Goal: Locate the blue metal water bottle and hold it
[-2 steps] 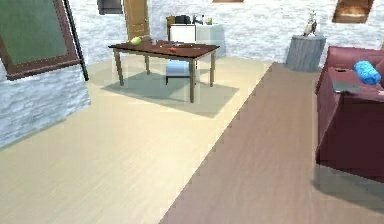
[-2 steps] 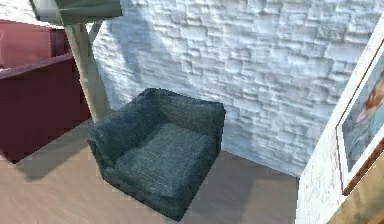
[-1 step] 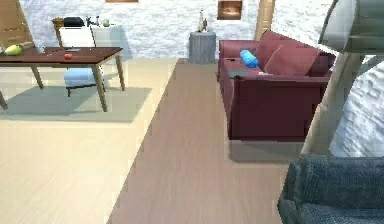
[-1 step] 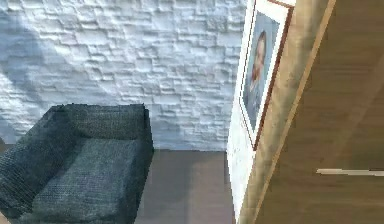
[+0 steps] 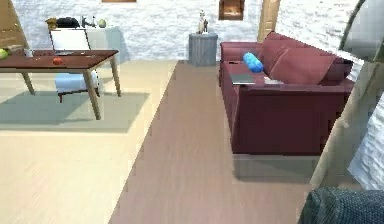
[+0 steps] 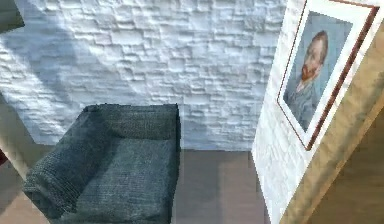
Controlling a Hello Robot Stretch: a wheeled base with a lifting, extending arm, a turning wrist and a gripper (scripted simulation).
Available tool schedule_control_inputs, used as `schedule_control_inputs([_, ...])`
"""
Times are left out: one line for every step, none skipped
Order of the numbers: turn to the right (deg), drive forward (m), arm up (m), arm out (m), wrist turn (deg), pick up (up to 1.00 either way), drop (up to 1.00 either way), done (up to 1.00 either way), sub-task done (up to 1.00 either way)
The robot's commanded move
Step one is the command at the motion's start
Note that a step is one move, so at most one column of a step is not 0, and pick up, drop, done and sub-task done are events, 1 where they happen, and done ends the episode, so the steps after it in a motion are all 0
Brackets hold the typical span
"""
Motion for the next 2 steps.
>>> schedule_control_inputs([-9.0, 0.0, 0.0, 0.0, 0.0, 0.0, 0.0, 0.0, 0.0])
schedule_control_inputs([0.0, 1.0, 0.0, 0.0, 0.0, 0.0, 0.0, 0.0, 0.0])
